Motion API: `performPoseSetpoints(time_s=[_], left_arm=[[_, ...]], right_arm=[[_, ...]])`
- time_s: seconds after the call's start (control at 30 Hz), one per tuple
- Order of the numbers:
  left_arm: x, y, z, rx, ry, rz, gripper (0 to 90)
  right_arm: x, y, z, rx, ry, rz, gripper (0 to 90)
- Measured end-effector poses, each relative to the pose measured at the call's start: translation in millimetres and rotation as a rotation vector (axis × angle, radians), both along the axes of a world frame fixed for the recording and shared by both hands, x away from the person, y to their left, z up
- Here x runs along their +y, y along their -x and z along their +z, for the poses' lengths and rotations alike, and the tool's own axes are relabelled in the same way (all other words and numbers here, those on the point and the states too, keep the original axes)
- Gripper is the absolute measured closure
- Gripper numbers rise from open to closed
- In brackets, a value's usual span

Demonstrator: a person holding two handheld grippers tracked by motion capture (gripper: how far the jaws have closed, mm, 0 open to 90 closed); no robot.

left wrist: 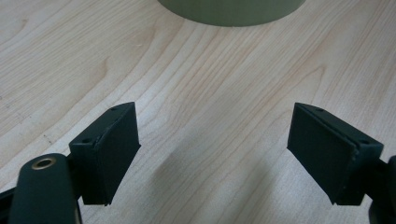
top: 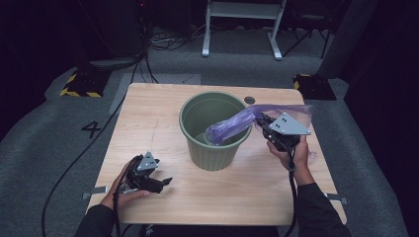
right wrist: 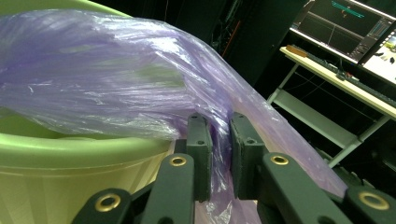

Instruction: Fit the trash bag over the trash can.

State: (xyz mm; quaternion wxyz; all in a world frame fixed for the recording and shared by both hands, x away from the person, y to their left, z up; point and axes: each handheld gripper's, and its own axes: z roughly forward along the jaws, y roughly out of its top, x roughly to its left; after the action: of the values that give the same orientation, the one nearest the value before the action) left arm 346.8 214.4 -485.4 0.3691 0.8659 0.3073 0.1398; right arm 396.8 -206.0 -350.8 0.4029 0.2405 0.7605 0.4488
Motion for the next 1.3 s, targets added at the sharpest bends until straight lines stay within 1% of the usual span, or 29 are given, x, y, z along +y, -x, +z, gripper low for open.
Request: performPoseSetpoints(time_s=[0.07,0.2,0.33,0.37,0.47,0.57,0.6,0.7,0.9,1.07,1.23,1.3], left_arm=[[0.5,0.5,1.9,-0.009,0.008,0.001,16.7],[2.4,2.8,9.8,-0.028,0.050,0.011,16.7],[3.2,6.1,17.3,-0.053,0.062,0.014,17.0],[4.0,6.8,20.0,-0.063,0.063,0.011,17.1],[6.9,8.7,28.2,-0.082,0.090,0.017,17.2],[10.2,9.9,36.2,-0.108,0.104,0.027,17.6],[11.9,10.5,39.5,-0.114,0.118,0.031,17.7],[14.8,11.0,46.7,-0.129,0.139,0.037,17.8],[16.7,11.1,66.6,-0.174,0.179,0.048,18.6],[14.6,8.7,81.3,-0.199,0.211,0.040,18.9],[10.0,4.5,89.7,-0.211,0.226,0.027,18.8],[7.5,2.9,93.2,-0.217,0.222,0.018,18.9]], right_arm=[[-0.2,0.6,1.6,-0.003,-0.002,0.002,81.3],[2.5,2.9,5.1,-0.011,0.007,0.013,81.5],[7.3,5.4,8.2,-0.021,0.024,0.023,81.5],[8.3,5.9,9.0,-0.022,0.030,0.026,81.7],[11.2,6.9,10.7,-0.028,0.042,0.034,82.0],[12.9,7.6,11.9,-0.028,0.049,0.038,82.2],[13.2,7.7,12.4,-0.027,0.048,0.038,82.3],[14.0,7.9,13.7,-0.030,0.054,0.040,82.4],[16.3,8.7,16.6,-0.034,0.069,0.041,82.5],[17.7,8.4,18.3,-0.033,0.080,0.040,82.5],[19.4,8.5,18.9,-0.028,0.088,0.048,82.4],[19.8,8.5,19.0,-0.027,0.089,0.049,82.3]])
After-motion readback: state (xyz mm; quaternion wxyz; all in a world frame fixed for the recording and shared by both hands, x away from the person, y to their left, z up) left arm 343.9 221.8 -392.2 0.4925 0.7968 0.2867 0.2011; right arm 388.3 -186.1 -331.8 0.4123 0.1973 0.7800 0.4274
